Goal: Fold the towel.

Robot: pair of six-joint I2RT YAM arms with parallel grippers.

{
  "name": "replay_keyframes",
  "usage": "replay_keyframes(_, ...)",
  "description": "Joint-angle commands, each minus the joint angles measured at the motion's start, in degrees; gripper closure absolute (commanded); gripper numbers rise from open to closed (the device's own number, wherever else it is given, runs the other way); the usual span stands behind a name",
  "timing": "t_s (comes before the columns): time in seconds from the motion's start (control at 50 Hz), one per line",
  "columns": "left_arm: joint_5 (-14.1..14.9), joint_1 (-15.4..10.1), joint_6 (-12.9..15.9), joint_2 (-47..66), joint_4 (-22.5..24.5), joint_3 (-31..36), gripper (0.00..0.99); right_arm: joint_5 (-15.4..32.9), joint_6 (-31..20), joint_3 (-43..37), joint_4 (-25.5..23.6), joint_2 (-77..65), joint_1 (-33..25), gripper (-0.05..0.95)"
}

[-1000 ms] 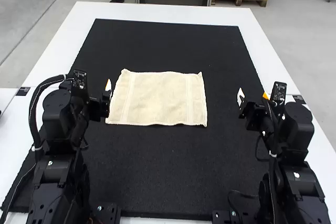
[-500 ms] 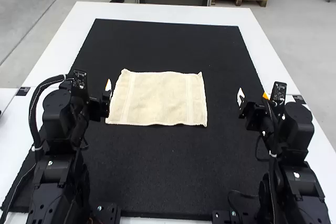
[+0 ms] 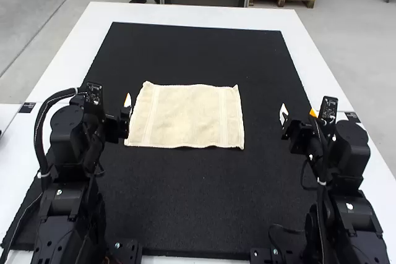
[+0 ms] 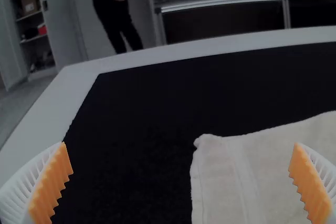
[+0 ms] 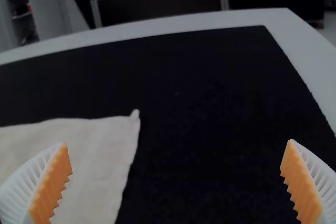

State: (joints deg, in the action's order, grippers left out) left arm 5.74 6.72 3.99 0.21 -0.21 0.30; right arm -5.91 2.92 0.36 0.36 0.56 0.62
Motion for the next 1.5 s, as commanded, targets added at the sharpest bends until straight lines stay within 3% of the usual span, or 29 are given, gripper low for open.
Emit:
replay_keyframes(0.0,-0.6,0.0,-0.3,-0.3,0.3,-0.3,0.025,0.4,-0.5,-0.4,-0.2,-0.5,0.3,-0.02)
replay_keyframes(0.5,-0.6,-0.1,-0.4,-0.3,0.2,-0.3,0.025,0.4,-0.7,-0.4,0.3,-0.5,0.4,-0.02)
replay_keyframes(0.54,-0.6,-0.1,-0.3,-0.3,0.3,-0.2,0.025,0.4,-4.2,-0.4,1.5,-0.5,0.4,-0.02)
replay_keyframes(0.62,-0.3,-0.4,1.3,-0.3,1.2,-0.2,0.025,0.0,-18.5,-0.4,3.1,-0.5,0.6,-0.01)
replay_keyframes(0.66,0.9,-0.6,4.5,-0.3,1.4,-0.2,0.025,-0.2,-19.3,-0.4,3.2,-0.5,0.7,-0.01)
replay_keyframes(0.76,-0.5,-0.8,4.5,-0.3,7.4,-0.2,0.051,-0.2,-22.1,-0.3,6.0,-0.5,0.4,-0.01)
replay_keyframes(0.84,-4.6,-0.8,4.4,-0.3,14.3,0.0,0.07,-0.7,-20.8,-0.3,12.3,-0.5,0.3,-0.01)
replay_keyframes(0.94,-5.9,-0.6,4.3,-0.2,20.0,1.4,0.072,0.7,-18.0,0.8,20.5,-0.4,0.3,-0.01)
replay_keyframes(1.08,-6.4,-0.6,3.6,3.6,20.3,10.7,0.069,2.3,-14.6,9.5,19.9,3.1,0.2,-0.01)
replay_keyframes(1.28,-6.0,-1.0,-5.7,25.8,20.3,28.2,0.033,2.7,-6.3,25.0,19.6,24.9,-0.4,-0.01)
replay_keyframes(1.38,-5.5,-0.8,-8.1,38.5,25.3,33.3,0.034,2.4,-2.8,33.7,19.6,38.6,-1.1,-0.01)
replay_keyframes(1.48,-9.3,-1.0,-11.0,49.5,30.5,35.9,0.039,2.7,0.3,39.9,20.0,51.5,-2.6,-0.01)
